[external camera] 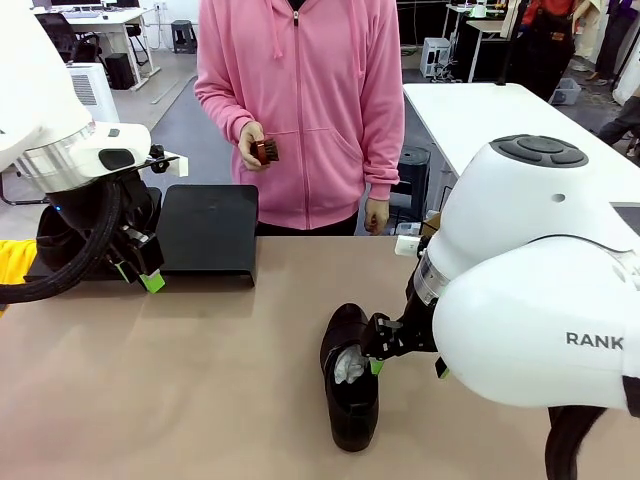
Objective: Organize the shoes by placing them on the stand.
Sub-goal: Place the Shoe from the middle of the table onto the Shoes Stand.
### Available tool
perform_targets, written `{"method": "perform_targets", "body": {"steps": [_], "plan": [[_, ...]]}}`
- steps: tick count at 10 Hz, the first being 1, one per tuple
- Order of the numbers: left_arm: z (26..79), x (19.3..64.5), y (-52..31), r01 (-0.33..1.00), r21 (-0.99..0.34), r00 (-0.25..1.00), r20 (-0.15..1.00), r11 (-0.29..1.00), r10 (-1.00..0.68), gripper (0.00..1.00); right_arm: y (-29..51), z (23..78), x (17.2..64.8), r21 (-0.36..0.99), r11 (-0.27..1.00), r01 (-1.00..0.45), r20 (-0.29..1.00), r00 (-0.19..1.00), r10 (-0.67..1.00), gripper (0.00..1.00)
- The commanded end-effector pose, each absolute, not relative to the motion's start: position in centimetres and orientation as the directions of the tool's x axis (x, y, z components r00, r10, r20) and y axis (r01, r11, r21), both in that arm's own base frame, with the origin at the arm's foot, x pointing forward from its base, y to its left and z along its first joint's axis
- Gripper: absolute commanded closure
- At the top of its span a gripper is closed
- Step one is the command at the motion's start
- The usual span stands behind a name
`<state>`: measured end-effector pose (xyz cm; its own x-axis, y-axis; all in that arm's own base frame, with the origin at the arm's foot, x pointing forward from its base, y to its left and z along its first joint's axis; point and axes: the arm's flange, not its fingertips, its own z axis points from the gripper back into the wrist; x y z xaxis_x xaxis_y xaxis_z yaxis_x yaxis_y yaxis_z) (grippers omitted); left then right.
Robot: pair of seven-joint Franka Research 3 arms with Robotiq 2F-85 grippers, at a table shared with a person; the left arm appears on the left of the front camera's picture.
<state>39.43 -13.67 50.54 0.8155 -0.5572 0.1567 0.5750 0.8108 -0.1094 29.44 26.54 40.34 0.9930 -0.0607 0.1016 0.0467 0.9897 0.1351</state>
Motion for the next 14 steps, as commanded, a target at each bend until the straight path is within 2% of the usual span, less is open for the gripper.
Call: {"method": "perform_targets", "body": {"steps": [1,2,3,5,6,8,9,10,11,12,14], "plan": [[50.5,39.4,-13.7,0.575,-0.109,0.815,0.157,0.811,-0.557,0.51,22.1,42.1,30.7,0.146,0.972,0.186,0.116,0.972,-0.203,0.0],[49.1,38.1,-17.8,0.64,-0.087,0.766,0.149,0.764,-0.625,0.51,17.7,43.4,31.1,0.15,0.937,0.315,0.132,0.933,-0.334,0.0],[48.3,36.7,-21.6,0.648,-0.096,0.758,0.178,0.755,-0.628,0.51,14.3,44.4,31.2,0.151,0.9,0.408,0.146,0.891,-0.429,0.0],[48.2,34.0,-28.3,0.641,-0.056,0.76,0.189,0.766,-0.622,0.51,10.7,45.1,31.5,0.16,0.842,0.515,0.159,0.829,-0.537,0.0],[47.7,33.3,-31.2,0.585,-0.117,0.81,0.121,0.802,-0.573,0.51,9.6,44.8,31.7,0.147,0.82,0.553,0.153,0.807,-0.571,0.0],[46.1,31.9,-37.0,0.584,-0.162,0.812,0.137,0.796,-0.568,0.51,7.6,44.0,31.6,0.109,0.735,0.669,0.157,0.719,-0.677,0.0],[47.0,32.7,-35.8,0.559,-0.112,0.821,0.209,0.821,-0.53,0.51,8.5,47.4,34.5,0.163,0.817,0.553,0.15,0.804,-0.575,0.0],[46.2,30.5,-35.8,0.607,-0.13,0.795,0.119,0.784,-0.595,0.51,8.5,47.4,34.5,0.163,0.817,0.553,0.15,0.804,-0.575,0.0],[46.2,30.5,-35.8,0.607,-0.13,0.795,0.119,0.784,-0.595,0.51,8.5,47.4,34.5,0.163,0.817,0.553,0.15,0.804,-0.575,0.0],[46.2,31.2,-37.2,0.586,-0.144,0.809,0.144,0.797,-0.569,0.51,8.5,47.4,34.5,0.163,0.817,0.553,0.15,0.804,-0.575,0.0],[45.9,29.2,-42.1,0.573,-0.131,0.812,0.226,0.809,-0.539,0.51,8.5,47.4,34.5,0.163,0.817,0.553,0.15,0.804,-0.575,0.0]]}}
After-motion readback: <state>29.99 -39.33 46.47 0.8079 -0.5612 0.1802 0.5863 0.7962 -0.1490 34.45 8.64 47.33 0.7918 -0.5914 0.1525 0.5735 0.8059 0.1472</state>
